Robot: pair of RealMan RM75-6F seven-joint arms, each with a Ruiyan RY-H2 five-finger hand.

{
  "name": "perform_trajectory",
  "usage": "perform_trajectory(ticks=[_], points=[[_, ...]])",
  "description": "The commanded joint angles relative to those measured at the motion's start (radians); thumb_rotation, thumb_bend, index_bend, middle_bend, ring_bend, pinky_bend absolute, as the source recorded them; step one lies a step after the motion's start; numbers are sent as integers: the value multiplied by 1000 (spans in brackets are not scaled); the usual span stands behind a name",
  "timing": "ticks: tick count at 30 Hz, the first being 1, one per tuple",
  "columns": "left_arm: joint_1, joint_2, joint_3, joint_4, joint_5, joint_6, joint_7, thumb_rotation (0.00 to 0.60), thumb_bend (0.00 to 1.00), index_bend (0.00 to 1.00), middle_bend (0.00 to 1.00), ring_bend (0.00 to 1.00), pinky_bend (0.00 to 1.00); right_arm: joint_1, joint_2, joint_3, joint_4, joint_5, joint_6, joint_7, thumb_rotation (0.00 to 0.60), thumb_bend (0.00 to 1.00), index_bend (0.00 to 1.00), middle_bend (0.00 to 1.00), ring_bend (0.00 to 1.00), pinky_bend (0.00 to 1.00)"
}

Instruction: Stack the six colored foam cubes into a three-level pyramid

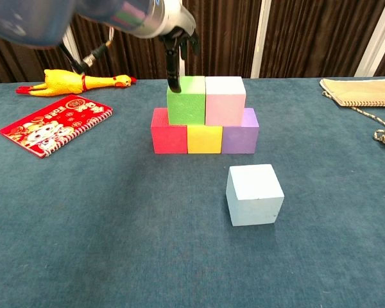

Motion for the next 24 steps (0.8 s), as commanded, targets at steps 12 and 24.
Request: perform_trajectory(ticks=[12,24], points=[[190,381,-31,-430,208,61,-186,600,258,98,118,0,0,6,0,-18,-25,-21,-12,-26,600,192,140,138,22,0],[675,781,92,-691,786,9,-626,600,258,100,122,0,0,57,97,-67,-166,-181,-88,24,600,192,139,138,21,0]])
